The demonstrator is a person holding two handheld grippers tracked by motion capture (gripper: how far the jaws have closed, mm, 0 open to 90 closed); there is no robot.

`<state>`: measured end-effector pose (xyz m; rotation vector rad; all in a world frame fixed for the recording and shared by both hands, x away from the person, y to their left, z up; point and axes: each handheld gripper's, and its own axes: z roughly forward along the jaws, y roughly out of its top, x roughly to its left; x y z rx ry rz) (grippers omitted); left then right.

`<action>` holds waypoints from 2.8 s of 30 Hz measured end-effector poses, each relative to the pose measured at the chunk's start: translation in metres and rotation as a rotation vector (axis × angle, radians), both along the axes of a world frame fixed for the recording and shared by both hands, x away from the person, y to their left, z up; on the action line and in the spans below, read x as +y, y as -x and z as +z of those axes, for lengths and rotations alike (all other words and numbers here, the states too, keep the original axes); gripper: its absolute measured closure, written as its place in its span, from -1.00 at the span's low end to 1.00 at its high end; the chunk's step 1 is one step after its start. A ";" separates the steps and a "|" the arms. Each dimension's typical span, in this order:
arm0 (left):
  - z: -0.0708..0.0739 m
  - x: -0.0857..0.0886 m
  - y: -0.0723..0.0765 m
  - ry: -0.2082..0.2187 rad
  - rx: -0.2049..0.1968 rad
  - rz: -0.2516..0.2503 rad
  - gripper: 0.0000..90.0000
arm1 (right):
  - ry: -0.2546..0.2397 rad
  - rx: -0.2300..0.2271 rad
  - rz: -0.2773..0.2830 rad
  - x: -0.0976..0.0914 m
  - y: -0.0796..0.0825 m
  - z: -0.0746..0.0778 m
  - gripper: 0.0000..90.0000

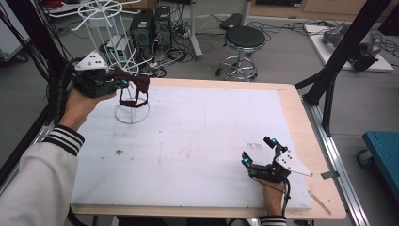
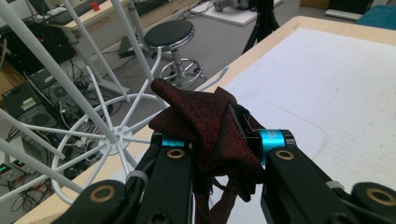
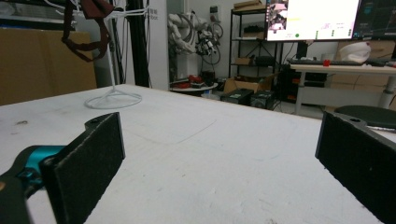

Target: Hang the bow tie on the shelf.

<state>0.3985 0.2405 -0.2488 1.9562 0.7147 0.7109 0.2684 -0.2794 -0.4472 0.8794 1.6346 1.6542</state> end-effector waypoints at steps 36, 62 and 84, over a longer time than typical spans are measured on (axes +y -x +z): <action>-0.002 0.004 0.000 0.104 -0.007 0.097 -0.76 | 0.016 -0.008 -0.008 0.002 0.001 -0.006 -0.99; -0.071 0.040 0.115 0.295 -0.264 -0.039 -0.96 | 0.021 -0.024 -0.032 0.003 0.004 -0.007 -0.99; -0.198 0.052 0.130 0.377 -0.219 0.029 -0.96 | 0.039 -0.034 -0.034 0.005 0.005 -0.007 -0.99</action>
